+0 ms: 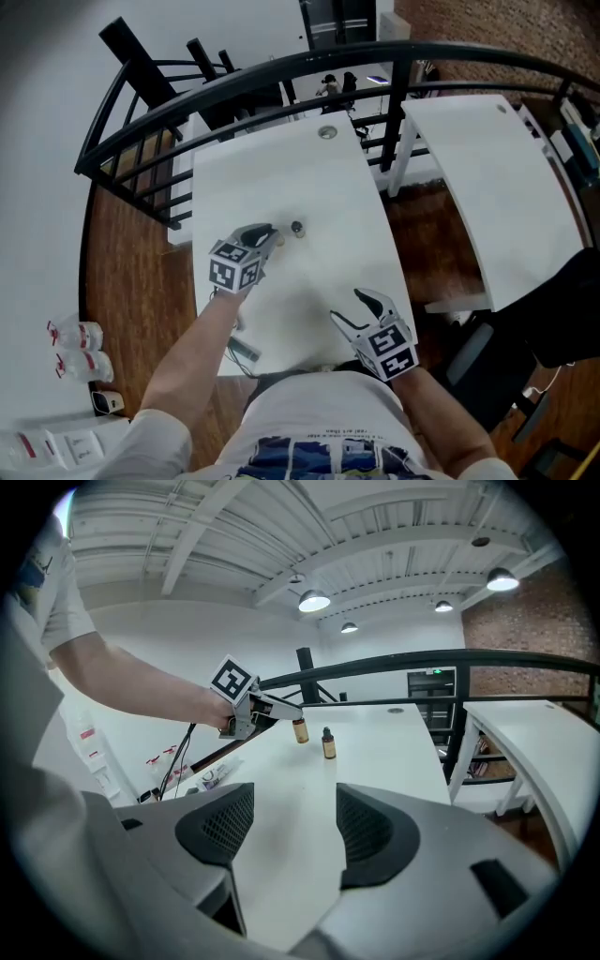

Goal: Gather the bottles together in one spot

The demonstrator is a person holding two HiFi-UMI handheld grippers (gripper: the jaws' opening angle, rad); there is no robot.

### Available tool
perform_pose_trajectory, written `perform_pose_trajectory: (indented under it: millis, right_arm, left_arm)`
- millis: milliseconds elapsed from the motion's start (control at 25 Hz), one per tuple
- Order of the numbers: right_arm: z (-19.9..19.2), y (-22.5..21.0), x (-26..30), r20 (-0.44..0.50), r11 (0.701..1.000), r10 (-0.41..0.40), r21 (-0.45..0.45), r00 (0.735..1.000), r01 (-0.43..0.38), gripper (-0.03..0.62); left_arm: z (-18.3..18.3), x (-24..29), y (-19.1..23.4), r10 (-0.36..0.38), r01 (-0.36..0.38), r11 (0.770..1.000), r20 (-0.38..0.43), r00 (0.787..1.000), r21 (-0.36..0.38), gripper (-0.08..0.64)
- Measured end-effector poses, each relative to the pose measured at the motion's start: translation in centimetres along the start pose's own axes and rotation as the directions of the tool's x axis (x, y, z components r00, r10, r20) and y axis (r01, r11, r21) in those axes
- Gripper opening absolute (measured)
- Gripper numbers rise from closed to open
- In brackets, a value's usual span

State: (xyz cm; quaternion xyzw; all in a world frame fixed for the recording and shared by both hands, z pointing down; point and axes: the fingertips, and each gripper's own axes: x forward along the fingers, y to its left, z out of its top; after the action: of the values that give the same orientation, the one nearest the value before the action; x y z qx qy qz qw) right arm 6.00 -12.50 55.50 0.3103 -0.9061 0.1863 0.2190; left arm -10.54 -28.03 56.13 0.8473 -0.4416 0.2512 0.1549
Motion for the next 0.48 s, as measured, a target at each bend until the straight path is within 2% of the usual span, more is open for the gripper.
perform_pose_trajectory:
  millis: [480]
  right_arm:
    - [-1.1, -2.4, 1.0, -0.069, 0.999, -0.006, 0.04, 0.998, 0.008, 0.301]
  left_arm:
    - [-2.4, 3.8, 2.3, 0.033, -0.033, 0.999, -0.009, 0.999, -0.018, 0.075]
